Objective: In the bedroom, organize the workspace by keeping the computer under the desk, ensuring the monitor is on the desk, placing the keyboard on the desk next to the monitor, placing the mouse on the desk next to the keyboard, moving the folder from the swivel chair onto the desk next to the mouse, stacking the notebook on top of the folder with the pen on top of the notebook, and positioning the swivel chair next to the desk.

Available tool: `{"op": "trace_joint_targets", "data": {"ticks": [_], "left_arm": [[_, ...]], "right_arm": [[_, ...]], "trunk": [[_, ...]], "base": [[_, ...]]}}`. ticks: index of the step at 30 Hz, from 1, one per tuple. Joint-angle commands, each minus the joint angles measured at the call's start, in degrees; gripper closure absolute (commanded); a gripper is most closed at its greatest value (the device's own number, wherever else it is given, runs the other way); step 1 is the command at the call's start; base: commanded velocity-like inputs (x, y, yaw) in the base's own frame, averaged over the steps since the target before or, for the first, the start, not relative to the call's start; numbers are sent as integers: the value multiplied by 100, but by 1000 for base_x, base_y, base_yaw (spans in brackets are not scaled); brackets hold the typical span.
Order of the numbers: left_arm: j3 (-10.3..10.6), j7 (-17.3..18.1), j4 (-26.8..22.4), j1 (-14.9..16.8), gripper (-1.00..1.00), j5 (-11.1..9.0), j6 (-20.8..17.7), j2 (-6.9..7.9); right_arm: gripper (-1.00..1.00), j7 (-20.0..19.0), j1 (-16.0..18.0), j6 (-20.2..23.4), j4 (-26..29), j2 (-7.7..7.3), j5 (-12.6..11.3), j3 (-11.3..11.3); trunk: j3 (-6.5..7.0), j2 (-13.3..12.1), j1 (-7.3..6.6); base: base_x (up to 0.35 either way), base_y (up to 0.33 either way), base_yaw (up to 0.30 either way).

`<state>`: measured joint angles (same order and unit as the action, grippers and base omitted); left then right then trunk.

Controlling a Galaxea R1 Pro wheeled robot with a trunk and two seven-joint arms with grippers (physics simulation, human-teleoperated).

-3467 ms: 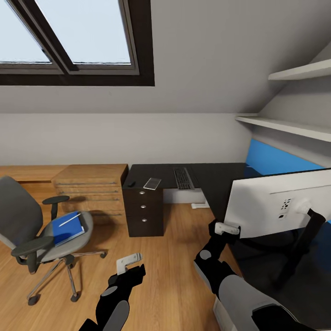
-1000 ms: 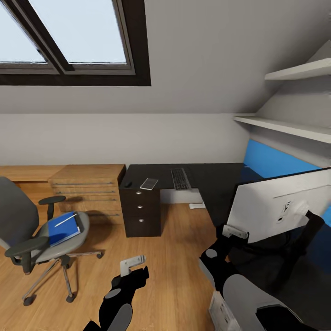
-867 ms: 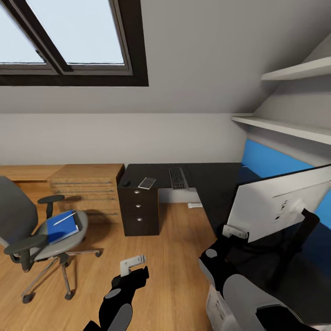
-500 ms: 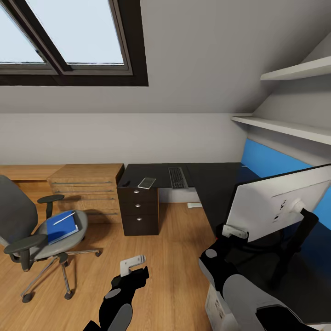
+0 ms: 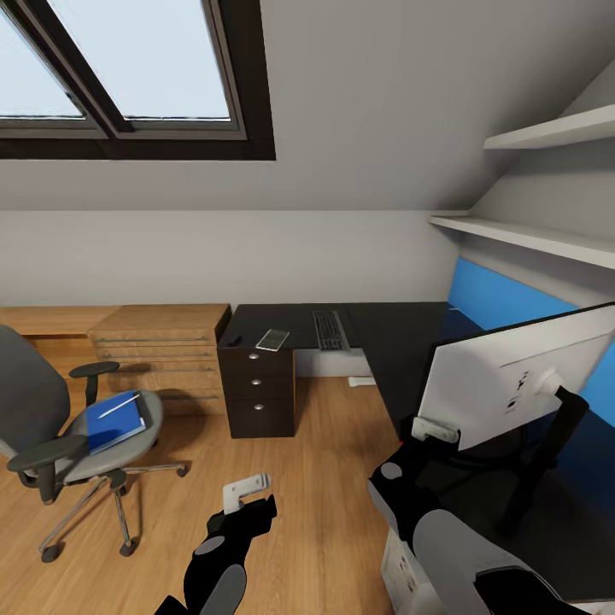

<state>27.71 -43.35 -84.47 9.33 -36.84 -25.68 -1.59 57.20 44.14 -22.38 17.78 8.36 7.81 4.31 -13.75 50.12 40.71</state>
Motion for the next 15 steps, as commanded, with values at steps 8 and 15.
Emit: {"op": "trace_joint_targets", "data": {"ticks": [8,15], "left_arm": [[6,-48,-8,7,-100,-38,-16,1],[6,-49,-8,7,-100,-41,-20,1]], "right_arm": [[-100,23,7,-29,-11,6,1,17],[-100,2,7,-29,-11,7,1,24]], "trunk": [[-8,6,1],[-8,6,1]], "base": [[0,0,0],[-69,0,0]]}}
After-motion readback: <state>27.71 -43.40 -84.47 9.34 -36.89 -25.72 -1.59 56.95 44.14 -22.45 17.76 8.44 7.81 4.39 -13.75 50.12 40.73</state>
